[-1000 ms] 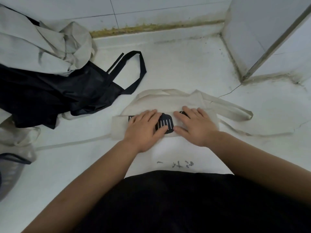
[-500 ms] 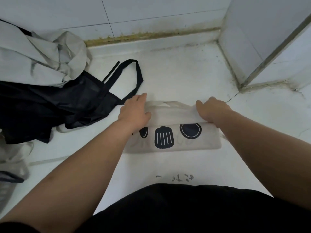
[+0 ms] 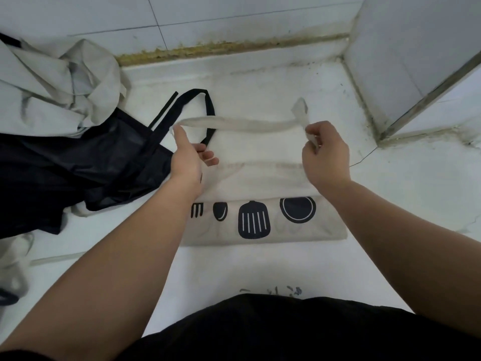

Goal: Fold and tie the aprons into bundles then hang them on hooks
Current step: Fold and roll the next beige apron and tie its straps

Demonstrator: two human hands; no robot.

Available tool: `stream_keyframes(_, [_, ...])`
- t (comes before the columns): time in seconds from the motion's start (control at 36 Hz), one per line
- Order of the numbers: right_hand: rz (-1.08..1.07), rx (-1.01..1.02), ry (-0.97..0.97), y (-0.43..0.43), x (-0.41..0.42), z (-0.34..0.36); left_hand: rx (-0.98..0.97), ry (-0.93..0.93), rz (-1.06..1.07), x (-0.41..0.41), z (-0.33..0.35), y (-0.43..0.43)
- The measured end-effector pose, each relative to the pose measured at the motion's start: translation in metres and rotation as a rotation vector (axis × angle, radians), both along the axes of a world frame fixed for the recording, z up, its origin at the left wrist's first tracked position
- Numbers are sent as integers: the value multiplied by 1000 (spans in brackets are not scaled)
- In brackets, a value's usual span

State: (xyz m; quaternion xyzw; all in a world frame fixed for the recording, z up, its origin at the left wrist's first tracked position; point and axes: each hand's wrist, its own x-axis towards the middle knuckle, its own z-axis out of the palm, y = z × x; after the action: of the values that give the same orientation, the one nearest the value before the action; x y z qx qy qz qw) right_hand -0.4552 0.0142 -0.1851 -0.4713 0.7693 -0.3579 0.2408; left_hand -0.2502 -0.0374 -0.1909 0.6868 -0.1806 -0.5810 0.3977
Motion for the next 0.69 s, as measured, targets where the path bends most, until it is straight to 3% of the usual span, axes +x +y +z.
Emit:
stream_keyframes(0.08, [-59,0,0,-1,-1,-5,-202,-214,15,7,0,1])
stream_keyframes(0.19, [-120,133,67,0,-5,-6,-342,-462,-340,17,0,7])
stream_keyframes(0.28, [26,205,172,7,0,-5,-389,-738,-549,22,-1,19])
stream_keyframes(0.33, [162,198,280,15,5,-3,-578,-1004,-640,23,-4,33])
stream_keyframes(0.42, [374,210,287,32,13,0,-787,-1070,-829,25,-11,58])
stream_keyframes(0.5, [548,308,307,54,17,1,-730,-986,-1104,26,-18,86])
stream_keyframes(0.58, [703,397,513,72,15,-3,-515,-1118,-1319,31,-25,104])
stream_keyframes(0.69, [862,500,622,92,12,-13,-316,-1166,-1471,35,-19,119])
